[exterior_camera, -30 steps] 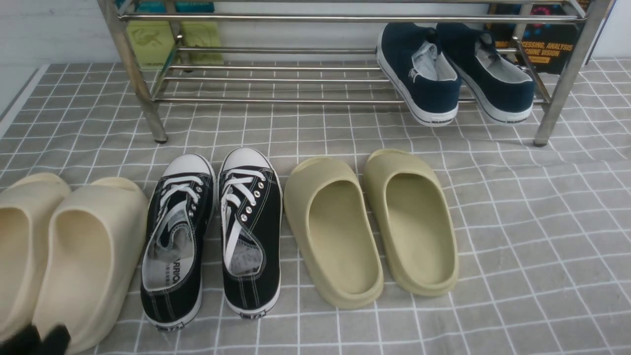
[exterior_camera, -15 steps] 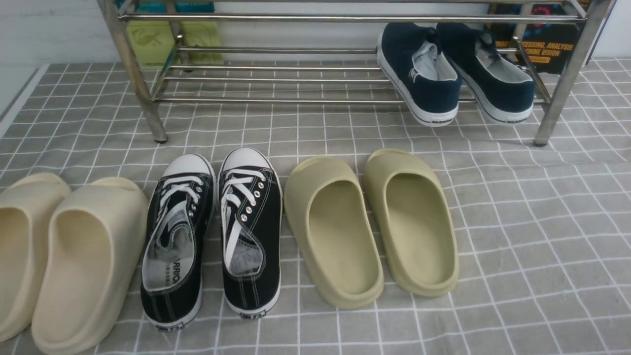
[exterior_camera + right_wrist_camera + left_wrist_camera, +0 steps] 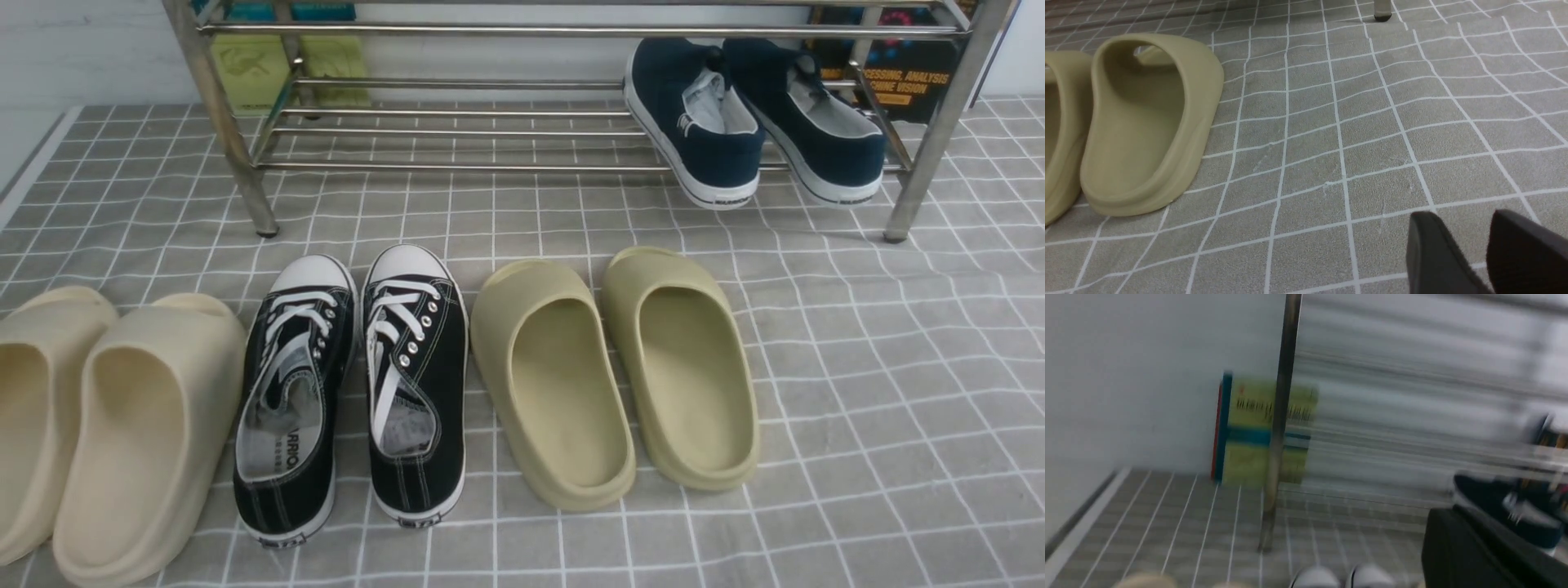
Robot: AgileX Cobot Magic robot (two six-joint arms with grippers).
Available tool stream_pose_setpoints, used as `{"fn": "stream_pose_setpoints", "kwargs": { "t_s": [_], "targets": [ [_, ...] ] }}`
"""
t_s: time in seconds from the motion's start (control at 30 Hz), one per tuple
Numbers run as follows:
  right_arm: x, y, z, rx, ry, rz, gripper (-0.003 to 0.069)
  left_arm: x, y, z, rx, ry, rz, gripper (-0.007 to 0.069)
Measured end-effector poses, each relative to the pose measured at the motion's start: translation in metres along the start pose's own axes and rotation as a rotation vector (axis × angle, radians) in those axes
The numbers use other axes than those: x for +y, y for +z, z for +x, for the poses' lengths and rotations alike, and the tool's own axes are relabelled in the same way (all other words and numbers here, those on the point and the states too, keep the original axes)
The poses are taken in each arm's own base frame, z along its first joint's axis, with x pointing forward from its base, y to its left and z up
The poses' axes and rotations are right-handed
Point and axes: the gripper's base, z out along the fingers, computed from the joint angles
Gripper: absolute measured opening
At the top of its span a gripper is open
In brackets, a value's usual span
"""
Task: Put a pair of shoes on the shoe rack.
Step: Use the left arm to grab the shoe closest to it
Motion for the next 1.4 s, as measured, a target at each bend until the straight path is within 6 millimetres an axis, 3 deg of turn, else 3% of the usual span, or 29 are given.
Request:
{"fn": "stream_pose_setpoints", "kwargs": {
  "t_s": [0.13, 0.17, 0.2, 0.23, 0.33, 0.37, 0.5, 0.63, 0.8, 0.87, 0.97, 1.1, 1.13, 1.3, 1.4],
  "targets": [
    [0.0, 0.0, 0.0, 0.0, 0.0, 0.0, 0.0239, 0.003, 0.059, 0.018, 0.352, -0.003, -0.07, -0.0013],
    [0.0, 0.0, 0.0, 0.0, 0.0, 0.0, 0.0239, 0.003, 0.062, 0.019, 0.366, -0.005, -0.072, -0.0013],
    [0.0, 0.0, 0.0, 0.0, 0.0, 0.0, 0.0239, 0.003, 0.084, 0.029, 0.475, -0.033, -0.081, -0.0013],
    [0.0, 0.0, 0.0, 0.0, 0.0, 0.0, 0.0239, 0.002, 0.084, 0.029, 0.477, -0.043, -0.077, -0.0013],
    [0.0, 0.0, 0.0, 0.0, 0.0, 0.0, 0.0239, -0.001, 0.123, 0.043, 0.685, -0.122, -0.082, -0.0013],
    [0.0, 0.0, 0.0, 0.0, 0.0, 0.0, 0.0239, -0.001, 0.125, 0.044, 0.696, -0.126, -0.083, -0.0013],
    [0.0, 0.0, 0.0, 0.0, 0.0, 0.0, 0.0239, 0.002, 0.166, 0.068, 0.89, -0.131, -0.127, -0.0004],
    [0.0, 0.0, 0.0, 0.0, 0.0, 0.0, 0.0239, 0.007, 0.188, 0.093, 1.003, -0.127, -0.16, 0.0104],
    [0.0, 0.0, 0.0, 0.0, 0.0, 0.0, 0.0239, 0.009, 0.216, 0.126, 1.085, -0.106, -0.172, 0.0366],
    [0.0, 0.0, 0.0, 0.0, 0.0, 0.0, 0.0239, 0.009, 0.224, 0.136, 1.101, -0.1, -0.176, 0.0391],
    [0.0, 0.0, 0.0, 0.0, 0.0, 0.0, 0.0239, 0.012, 0.234, 0.152, 1.129, -0.101, -0.189, 0.0344],
    [0.0, 0.0, 0.0, 0.0, 0.0, 0.0, 0.0239, 0.017, 0.243, 0.17, 1.169, -0.112, -0.225, 0.0029],
    [0.0, 0.0, 0.0, 0.0, 0.0, 0.0, 0.0239, 0.017, 0.243, 0.17, 1.168, -0.11, -0.226, -0.0001],
    [0.0, 0.0, 0.0, 0.0, 0.0, 0.0, 0.0239, 0.016, 0.24, 0.161, 1.142, -0.112, -0.225, -0.0013],
    [0.0, 0.0, 0.0, 0.0, 0.0, 0.0, 0.0239, 0.01, 0.226, 0.132, 1.096, -0.114, -0.208, -0.0013]
  ]
}}
